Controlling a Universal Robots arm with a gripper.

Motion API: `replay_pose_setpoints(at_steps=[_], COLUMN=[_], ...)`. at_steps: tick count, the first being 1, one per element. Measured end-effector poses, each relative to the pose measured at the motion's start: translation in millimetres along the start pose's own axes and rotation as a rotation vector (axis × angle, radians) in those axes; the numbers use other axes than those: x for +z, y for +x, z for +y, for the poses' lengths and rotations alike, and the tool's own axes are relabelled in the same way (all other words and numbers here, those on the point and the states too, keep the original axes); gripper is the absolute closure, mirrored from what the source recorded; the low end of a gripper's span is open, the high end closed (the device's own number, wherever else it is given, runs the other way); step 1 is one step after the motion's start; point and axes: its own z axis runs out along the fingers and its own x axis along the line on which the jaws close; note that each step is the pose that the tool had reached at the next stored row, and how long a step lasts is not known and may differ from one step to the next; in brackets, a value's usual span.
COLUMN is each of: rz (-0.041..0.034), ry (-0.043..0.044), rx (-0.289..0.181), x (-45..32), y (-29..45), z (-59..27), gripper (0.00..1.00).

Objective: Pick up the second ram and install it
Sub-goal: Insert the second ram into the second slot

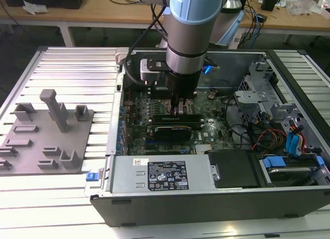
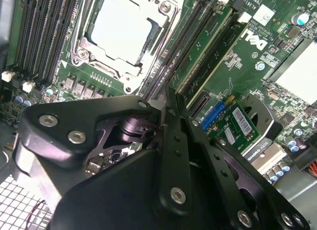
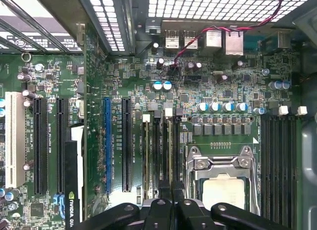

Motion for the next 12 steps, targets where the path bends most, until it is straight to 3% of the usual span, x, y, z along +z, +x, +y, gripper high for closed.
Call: replay_pose_setpoints(at_steps=[9, 12], rz=[-0.0013, -0.0010], ry=[0.0001, 0.0004], rx=[0.000, 0.000], x=[2.6, 7.8], y=[0.2, 0.6], z=[0.3, 0.7], gripper=[0.91, 0.91])
